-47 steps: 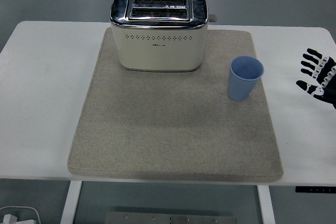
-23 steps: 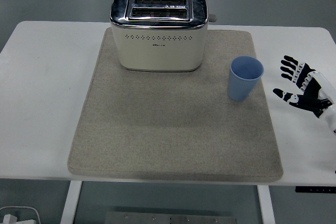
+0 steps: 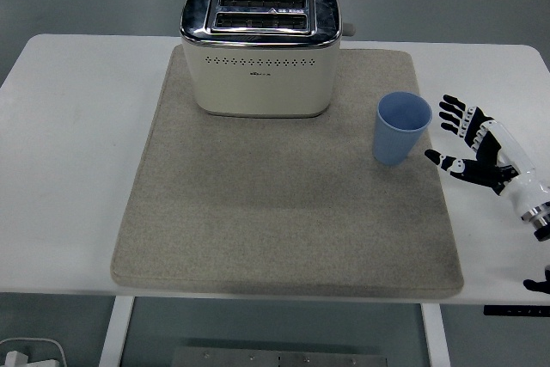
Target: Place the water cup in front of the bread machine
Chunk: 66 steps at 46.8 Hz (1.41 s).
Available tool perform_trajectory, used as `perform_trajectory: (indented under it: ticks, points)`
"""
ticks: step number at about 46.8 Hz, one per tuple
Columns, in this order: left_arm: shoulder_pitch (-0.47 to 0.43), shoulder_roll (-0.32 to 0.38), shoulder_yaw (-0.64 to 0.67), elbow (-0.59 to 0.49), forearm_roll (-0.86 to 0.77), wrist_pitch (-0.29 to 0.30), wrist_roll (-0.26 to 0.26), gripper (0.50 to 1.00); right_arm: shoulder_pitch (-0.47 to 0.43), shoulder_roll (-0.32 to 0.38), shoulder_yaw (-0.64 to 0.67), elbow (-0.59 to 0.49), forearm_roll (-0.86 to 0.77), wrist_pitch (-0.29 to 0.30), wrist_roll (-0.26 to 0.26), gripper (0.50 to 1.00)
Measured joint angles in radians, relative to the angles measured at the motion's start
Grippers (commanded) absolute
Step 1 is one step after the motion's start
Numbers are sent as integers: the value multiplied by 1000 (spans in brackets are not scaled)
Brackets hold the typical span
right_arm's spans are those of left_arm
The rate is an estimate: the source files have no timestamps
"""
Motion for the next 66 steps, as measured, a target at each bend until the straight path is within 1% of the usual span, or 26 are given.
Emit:
perform_trajectory:
  ticks: [9,16,29,60,66]
  points:
    - [0,0,0,-1,0,0,0,996,8,25,-2,-11,-1,-1,0,915]
    - [0,0,0,-1,0,0,0,996,9,28,-2,-25,-9,-8,0,915]
    - [0,0,0,0,0,0,0,996,22,71,-6,-51,-13,-15,0,915]
    - [-1,0,0,0,0,0,0,996,37,133,-11,-56,-33,-15,0,915]
    - [0,0,0,0,0,0,0,996,53,146,-17,-82,-33,-15,-13,915]
